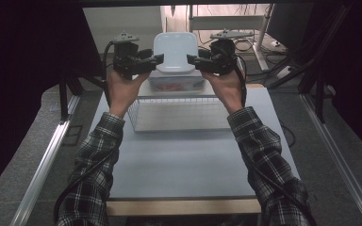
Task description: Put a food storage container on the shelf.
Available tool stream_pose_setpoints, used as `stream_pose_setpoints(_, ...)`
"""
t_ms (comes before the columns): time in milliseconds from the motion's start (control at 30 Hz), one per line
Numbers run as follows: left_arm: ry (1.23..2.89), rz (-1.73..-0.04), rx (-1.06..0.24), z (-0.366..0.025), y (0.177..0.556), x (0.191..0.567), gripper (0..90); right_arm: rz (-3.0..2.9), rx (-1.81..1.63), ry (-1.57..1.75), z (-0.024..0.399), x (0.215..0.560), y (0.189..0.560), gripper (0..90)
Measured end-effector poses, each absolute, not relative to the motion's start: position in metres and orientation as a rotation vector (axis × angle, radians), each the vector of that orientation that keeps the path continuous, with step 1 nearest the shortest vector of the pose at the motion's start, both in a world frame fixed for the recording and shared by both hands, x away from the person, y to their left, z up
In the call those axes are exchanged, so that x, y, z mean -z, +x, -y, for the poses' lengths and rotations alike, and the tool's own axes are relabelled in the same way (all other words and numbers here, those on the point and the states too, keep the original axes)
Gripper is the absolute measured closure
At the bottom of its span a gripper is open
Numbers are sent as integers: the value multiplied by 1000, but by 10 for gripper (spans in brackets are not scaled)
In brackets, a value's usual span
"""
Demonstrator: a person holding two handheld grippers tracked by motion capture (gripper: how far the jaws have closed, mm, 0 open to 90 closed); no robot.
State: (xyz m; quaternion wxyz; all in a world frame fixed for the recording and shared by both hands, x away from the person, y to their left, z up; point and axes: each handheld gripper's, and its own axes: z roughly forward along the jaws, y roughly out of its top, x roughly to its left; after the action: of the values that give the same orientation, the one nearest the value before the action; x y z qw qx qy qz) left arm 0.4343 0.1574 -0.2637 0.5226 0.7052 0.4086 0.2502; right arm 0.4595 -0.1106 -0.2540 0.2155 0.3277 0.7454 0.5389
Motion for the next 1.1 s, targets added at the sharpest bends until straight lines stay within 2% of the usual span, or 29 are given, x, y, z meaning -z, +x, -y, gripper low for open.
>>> stream_pose_setpoints(133, 1669, -980, -607, -158, 437, 267, 395, -2053, -1483, 920, 110, 254, 462, 485)
stream_pose_setpoints(567, 1638, -1001, -602, -159, 444, 265, 374, -2004, -1484, 931, 107, 254, 464, 477)
stream_pose_setpoints(933, 1625, -983, -596, -161, 440, 267, 349, -1990, -1505, 902, 110, 252, 462, 435)
stream_pose_setpoints(1000, 1628, -962, -592, -163, 436, 266, 347, -1998, -1535, 899, 112, 251, 458, 452)
stream_pose_setpoints(1100, 1631, -931, -577, -168, 425, 266, 379, -2020, -1540, 871, 115, 250, 447, 534)
